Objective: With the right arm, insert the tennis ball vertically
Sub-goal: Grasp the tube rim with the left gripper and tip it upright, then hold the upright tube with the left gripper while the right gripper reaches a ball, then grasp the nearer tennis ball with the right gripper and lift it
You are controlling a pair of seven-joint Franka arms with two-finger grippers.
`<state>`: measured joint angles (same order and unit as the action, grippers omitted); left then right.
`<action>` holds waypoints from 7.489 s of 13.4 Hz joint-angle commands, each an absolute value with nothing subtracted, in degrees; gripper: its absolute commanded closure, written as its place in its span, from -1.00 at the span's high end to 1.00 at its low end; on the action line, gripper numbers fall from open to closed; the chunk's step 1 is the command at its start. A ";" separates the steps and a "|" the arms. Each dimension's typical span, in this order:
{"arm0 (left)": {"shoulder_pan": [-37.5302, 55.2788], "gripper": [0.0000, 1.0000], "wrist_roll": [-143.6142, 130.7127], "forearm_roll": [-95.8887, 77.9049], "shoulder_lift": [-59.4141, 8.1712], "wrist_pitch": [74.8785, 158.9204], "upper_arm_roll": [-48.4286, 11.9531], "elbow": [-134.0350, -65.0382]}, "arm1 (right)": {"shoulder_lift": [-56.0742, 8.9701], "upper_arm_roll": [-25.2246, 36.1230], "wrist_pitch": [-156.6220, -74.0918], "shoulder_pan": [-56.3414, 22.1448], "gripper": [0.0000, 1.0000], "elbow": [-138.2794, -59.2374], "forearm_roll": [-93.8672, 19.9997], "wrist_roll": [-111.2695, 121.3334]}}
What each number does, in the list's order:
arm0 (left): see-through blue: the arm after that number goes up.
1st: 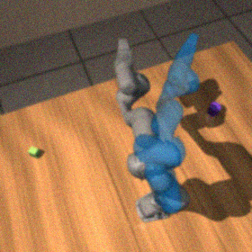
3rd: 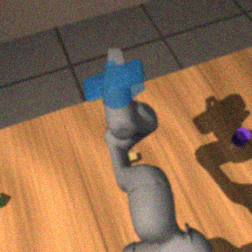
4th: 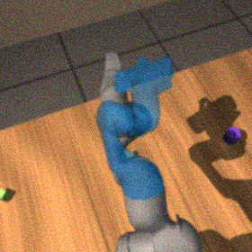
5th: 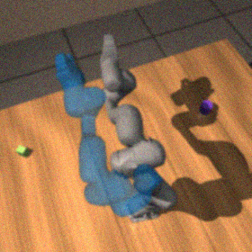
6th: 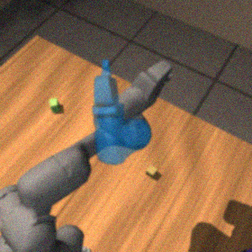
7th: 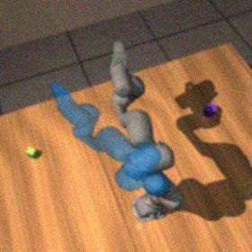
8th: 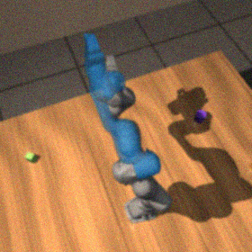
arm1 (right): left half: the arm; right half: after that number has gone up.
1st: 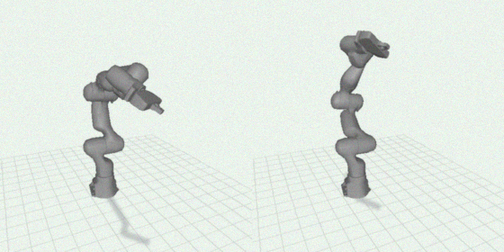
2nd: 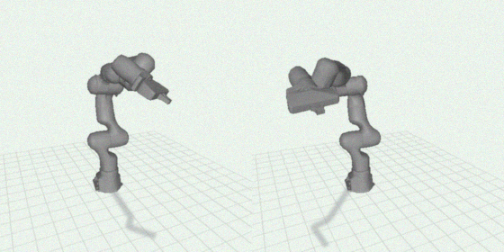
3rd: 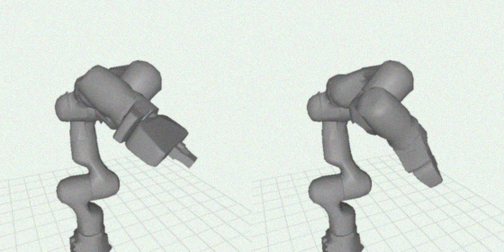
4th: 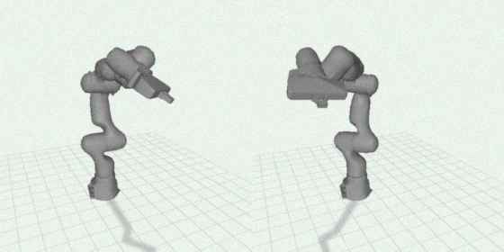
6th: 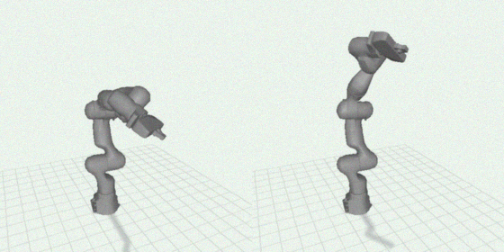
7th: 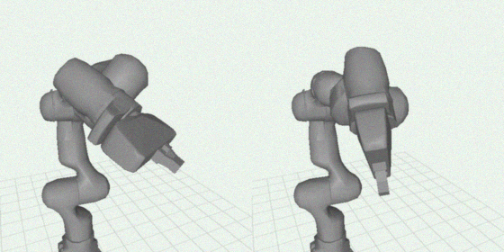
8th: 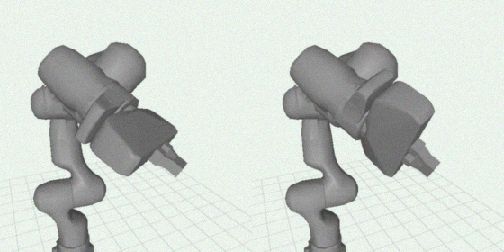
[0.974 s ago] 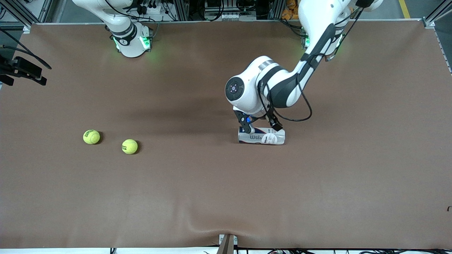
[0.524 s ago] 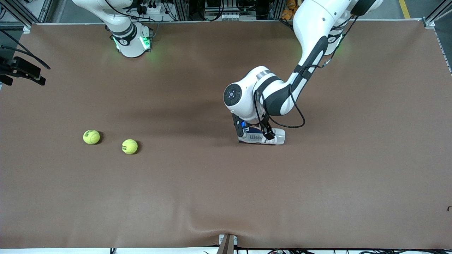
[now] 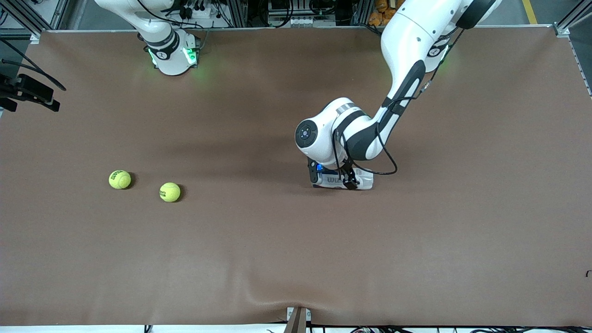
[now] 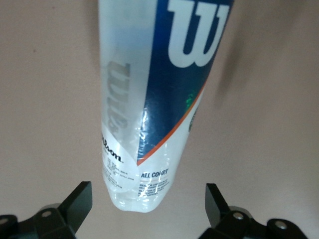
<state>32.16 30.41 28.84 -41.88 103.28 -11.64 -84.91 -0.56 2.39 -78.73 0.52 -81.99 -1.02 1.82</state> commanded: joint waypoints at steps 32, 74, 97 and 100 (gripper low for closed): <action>30.50 1.00 37.53 33.13 -46.85 107.32 -11.69 -85.61 | -0.88 2.02 -77.70 1.67 1.00 -81.39 -2.02 2.29; 31.99 0.52 26.02 23.91 -46.32 131.82 -12.39 -82.53 | -15.63 1.93 -79.72 2.02 1.00 -81.04 -0.88 2.55; 37.17 0.54 3.26 13.45 -56.33 185.07 -13.01 -83.14 | -28.04 1.93 -121.01 -6.41 1.00 -104.67 -7.65 -13.62; 38.41 0.54 3.34 11.17 -59.67 192.72 -13.01 -83.06 | -29.17 1.93 -122.51 -6.50 1.00 -104.85 -7.56 -14.15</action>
<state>37.29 4.15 12.95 -57.86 188.18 -13.33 -83.67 -29.01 1.66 -120.95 -6.00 -103.98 -7.44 -13.00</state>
